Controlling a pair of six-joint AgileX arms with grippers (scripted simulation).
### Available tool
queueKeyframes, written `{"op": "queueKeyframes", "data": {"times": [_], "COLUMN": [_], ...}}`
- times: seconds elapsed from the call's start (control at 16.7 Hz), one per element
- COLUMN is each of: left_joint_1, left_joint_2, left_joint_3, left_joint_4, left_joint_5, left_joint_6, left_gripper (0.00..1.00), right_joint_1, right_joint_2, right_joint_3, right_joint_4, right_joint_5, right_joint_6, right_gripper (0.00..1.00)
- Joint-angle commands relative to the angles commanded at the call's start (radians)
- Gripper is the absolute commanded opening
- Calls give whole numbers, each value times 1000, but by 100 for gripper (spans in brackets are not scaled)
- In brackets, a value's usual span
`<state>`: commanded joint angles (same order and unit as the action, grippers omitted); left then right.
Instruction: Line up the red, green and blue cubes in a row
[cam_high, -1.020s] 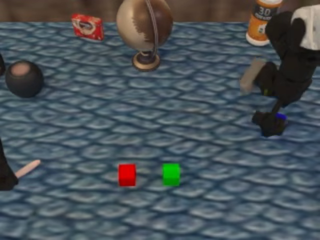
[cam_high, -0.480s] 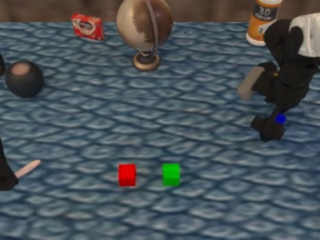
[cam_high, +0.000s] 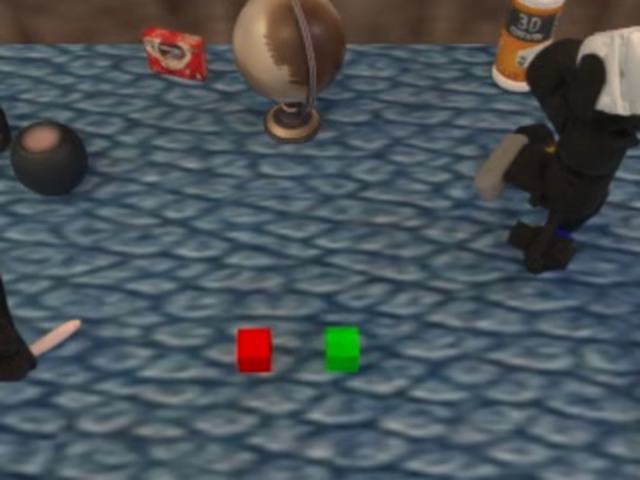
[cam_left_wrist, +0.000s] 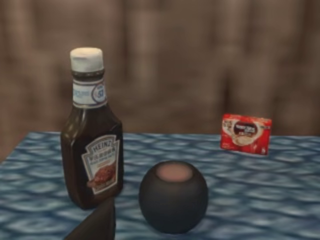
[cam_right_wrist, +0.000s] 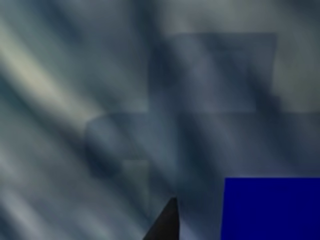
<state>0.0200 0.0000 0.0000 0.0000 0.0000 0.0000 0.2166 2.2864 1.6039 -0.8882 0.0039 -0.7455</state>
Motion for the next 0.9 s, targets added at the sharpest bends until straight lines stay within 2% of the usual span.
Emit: {"op": "queueKeyframes", "data": {"times": [0.12,0.18,0.6,0.66,0.9], "left_joint_1": [0,0,0,0,0], "left_joint_2": [0,0,0,0,0], "left_joint_3": [0,0,0,0,0], "left_joint_4": [0,0,0,0,0], "left_joint_5": [0,0,0,0,0], "left_joint_6": [0,0,0,0,0], "left_gripper": [100,100,100,100,100], "right_joint_1": [0,0,0,-1,-5], "right_joint_2": [0,0,0,-25,-48], "right_joint_3": [0,0,0,1,47], "right_joint_4": [0,0,0,-17,-86], "right_joint_5": [0,0,0,-9,-9], "right_joint_6": [0,0,0,11,17], "right_gripper": [2,0,0,0,0]}}
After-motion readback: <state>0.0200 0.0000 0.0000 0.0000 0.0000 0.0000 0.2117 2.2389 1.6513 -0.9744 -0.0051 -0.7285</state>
